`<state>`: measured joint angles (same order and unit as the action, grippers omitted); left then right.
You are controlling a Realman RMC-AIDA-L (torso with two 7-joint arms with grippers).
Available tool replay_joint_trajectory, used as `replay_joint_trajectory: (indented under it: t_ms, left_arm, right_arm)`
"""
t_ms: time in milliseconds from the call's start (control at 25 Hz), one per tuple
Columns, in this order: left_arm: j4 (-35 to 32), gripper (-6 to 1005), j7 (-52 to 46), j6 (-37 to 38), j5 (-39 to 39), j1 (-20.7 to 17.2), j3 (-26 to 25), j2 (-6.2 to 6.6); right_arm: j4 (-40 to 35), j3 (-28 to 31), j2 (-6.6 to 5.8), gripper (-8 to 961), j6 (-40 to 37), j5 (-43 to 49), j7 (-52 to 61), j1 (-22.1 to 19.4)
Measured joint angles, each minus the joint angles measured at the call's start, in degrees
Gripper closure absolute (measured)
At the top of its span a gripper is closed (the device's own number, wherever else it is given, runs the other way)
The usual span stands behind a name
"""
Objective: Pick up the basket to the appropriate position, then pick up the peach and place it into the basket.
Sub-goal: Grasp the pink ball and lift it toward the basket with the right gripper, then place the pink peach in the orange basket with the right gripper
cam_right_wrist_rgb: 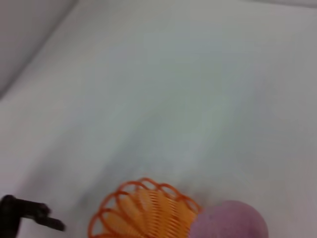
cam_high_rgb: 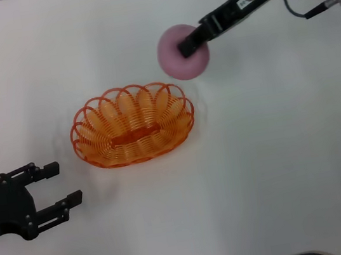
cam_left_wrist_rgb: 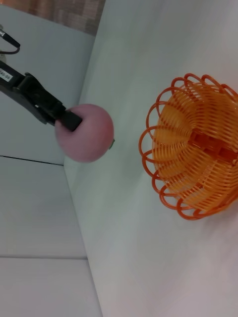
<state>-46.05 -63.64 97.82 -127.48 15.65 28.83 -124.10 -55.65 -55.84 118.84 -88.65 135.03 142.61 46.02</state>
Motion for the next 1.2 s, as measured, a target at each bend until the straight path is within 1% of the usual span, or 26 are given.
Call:
replay_joint_trajectory:
  t_ms: [120, 240, 520, 760, 1200]
  left_arm:
    - [0.0, 300, 0.0, 0.0, 0.2, 0.0, 0.0, 0.00]
    - [-0.1, 300, 0.0, 0.0, 0.3, 0.0, 0.0, 0.00]
    - [-0.1, 300, 0.0, 0.0, 0.4, 0.0, -0.1, 0.00]
    - [-0.2, 300, 0.0, 0.0, 0.4, 0.0, -0.2, 0.00]
    - [-0.2, 301, 0.0, 0.0, 0.4, 0.0, -0.2, 0.00]
  right_arm:
    - [0.5, -0.4, 0.60, 725, 0.4, -0.9, -0.9, 0.8]
    - [2.1, -1.3, 0.90, 725, 1.0, -1.7, -1.6, 1.8]
    - [5.9, -5.2, 0.95, 726, 3.4, -4.5, -2.3, 3.5]
    - [8.9, -7.8, 1.13, 721, 4.8, -4.8, -2.8, 5.0]
    - [9.5, -9.0, 1.13, 711, 5.6, -4.8, -2.9, 5.4]
